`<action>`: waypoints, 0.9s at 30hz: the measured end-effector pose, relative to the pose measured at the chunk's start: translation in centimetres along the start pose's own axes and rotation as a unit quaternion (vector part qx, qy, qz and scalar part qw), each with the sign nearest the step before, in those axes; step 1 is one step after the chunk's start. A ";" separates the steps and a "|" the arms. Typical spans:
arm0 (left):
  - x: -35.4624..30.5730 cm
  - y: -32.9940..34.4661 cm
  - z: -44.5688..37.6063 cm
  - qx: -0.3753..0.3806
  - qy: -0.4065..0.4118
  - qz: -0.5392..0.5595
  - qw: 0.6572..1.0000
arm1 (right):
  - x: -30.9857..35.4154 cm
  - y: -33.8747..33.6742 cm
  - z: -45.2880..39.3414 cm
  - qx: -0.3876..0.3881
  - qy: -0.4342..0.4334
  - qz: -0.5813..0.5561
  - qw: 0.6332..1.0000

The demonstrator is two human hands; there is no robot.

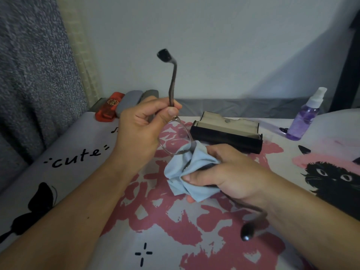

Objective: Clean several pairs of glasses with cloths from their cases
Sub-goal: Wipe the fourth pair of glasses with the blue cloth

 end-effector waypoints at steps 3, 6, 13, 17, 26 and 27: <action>0.0 -0.2 0.1 -0.007 -0.008 0.007 1.000 | 0.5 0.0 0.2 0.012 -0.017 0.005 1.000; 0.3 -0.7 0.0 -0.015 -0.021 0.007 1.000 | 0.6 -0.2 0.2 0.001 -0.011 -0.030 0.999; 0.3 -1.5 -0.2 -0.017 -0.004 -0.030 0.999 | 0.1 -0.8 -0.1 0.007 0.027 -0.098 0.995; 0.2 -1.9 -0.2 -0.020 0.011 -0.057 0.998 | 0.3 -0.8 0.4 0.125 0.060 -0.091 0.986; 0.8 0.5 0.2 0.036 -0.008 -0.012 0.999 | -1.3 0.0 -0.3 0.046 0.052 0.014 0.997; 0.8 0.6 0.2 0.038 -0.010 -0.009 0.999 | -1.2 -0.1 -0.4 0.029 0.044 -0.001 0.999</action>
Point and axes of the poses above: each hand's wrist, its own z-axis away from the middle knuckle, its own y-axis out of the palm, x = y × z, the point moved 7 cm from there along -z, towards the middle knuckle, and after that the axes turned 4 degrees about -z, right-handed, at the moved point
